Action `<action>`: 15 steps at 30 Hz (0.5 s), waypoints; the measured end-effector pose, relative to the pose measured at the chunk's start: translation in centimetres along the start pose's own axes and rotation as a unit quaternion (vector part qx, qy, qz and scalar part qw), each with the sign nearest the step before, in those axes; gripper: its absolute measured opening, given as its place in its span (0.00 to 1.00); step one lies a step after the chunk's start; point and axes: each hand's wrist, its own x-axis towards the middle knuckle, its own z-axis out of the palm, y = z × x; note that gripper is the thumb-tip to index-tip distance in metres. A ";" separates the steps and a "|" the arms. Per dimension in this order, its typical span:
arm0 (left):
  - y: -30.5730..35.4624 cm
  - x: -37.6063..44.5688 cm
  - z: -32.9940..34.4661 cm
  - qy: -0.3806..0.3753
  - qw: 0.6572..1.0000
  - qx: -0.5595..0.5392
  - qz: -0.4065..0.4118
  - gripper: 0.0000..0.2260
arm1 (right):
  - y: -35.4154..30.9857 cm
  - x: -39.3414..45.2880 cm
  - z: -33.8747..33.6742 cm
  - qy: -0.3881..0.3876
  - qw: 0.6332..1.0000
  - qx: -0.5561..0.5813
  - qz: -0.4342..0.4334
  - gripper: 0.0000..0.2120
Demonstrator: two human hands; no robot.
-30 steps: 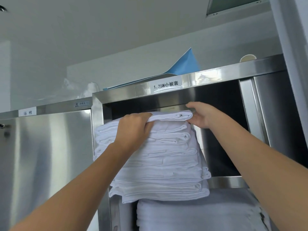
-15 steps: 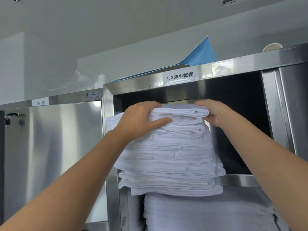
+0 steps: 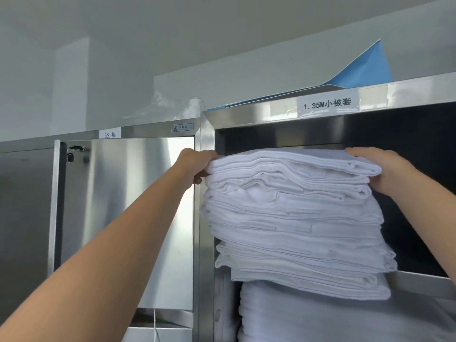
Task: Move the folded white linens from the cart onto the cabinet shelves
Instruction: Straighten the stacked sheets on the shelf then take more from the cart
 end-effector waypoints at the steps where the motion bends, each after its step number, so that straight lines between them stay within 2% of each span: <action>1: 0.1 0.1 -0.4 -0.024 0.999 -0.004 -0.024 0.09 | 0.1 0.1 0.0 0.002 1.000 -0.015 -0.007 0.19; 4: 0.6 0.4 -1.3 -0.107 0.992 -0.005 -0.068 0.09 | 0.2 -0.1 0.4 0.017 0.998 -0.053 -0.021 0.22; 6: 1.2 0.2 -1.2 -0.163 0.983 0.003 -0.085 0.13 | -0.3 -0.6 0.5 0.039 0.996 -0.075 -0.016 0.21; 10: 1.5 0.1 -0.3 -0.170 0.982 0.009 -0.076 0.12 | -2.3 -3.2 1.7 0.052 0.970 -0.231 -0.060 0.19; 12: 0.8 0.3 0.1 -0.160 0.985 -0.018 -0.058 0.10 | -2.7 -5.0 3.3 0.025 0.932 -0.341 -0.119 0.15; 15: -0.1 0.8 0.6 -0.125 0.990 -0.059 -0.031 0.10 | -2.2 -7.5 6.6 0.047 0.823 -0.516 -0.231 0.14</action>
